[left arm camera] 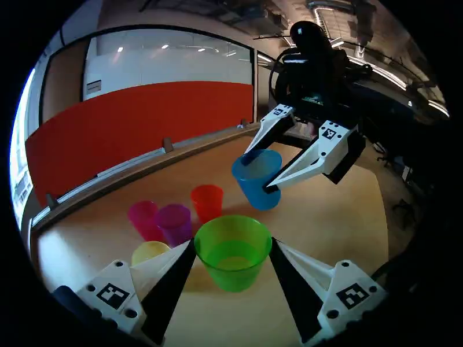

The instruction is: Pour water

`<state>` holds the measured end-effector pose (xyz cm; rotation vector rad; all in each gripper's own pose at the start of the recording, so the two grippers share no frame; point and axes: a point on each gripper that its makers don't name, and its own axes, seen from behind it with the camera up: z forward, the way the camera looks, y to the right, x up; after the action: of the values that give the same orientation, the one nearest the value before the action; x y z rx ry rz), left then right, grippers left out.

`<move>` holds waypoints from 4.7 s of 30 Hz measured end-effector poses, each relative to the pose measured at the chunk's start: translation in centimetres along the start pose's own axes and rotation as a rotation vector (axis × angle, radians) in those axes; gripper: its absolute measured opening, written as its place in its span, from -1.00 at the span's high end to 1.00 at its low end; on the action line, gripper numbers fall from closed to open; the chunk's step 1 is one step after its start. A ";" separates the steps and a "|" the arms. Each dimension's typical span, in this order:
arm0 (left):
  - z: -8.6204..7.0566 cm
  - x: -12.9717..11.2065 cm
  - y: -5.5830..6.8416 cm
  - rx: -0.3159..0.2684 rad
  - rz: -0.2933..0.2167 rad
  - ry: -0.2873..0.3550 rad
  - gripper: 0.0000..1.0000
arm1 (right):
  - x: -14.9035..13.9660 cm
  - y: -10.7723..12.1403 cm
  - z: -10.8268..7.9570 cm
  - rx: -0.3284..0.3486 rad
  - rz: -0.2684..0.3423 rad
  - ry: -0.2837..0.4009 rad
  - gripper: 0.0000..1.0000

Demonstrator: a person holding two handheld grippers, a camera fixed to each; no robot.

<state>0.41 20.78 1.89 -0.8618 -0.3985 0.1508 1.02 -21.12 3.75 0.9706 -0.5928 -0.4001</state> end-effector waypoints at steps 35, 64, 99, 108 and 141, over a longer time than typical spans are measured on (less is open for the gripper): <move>2.1 -6.1 0.2 -0.024 0.011 -0.149 -0.78 | -6.2 -2.5 4.4 0.063 -0.076 -0.108 -0.86; 2.4 -7.9 0.3 -0.023 -0.001 -0.160 -0.78 | -7.4 -2.9 5.4 0.070 -0.052 -0.112 -0.86; 2.0 -8.8 0.5 -0.019 0.007 -0.176 -0.78 | -11.2 -3.1 4.6 0.051 0.007 -0.151 -0.88; 2.1 -9.2 0.3 -0.011 0.003 -0.193 -0.85 | -12.3 -3.4 4.6 0.049 -0.007 -0.169 -1.00; -2.4 -11.8 -0.4 0.065 0.001 -0.239 -0.85 | -15.0 -4.2 0.4 -0.042 0.037 -0.159 -1.00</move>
<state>-9.42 15.42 -2.53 -0.7819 -0.6133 0.2675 -11.06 -15.09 -4.00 0.8921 -0.7422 -0.4577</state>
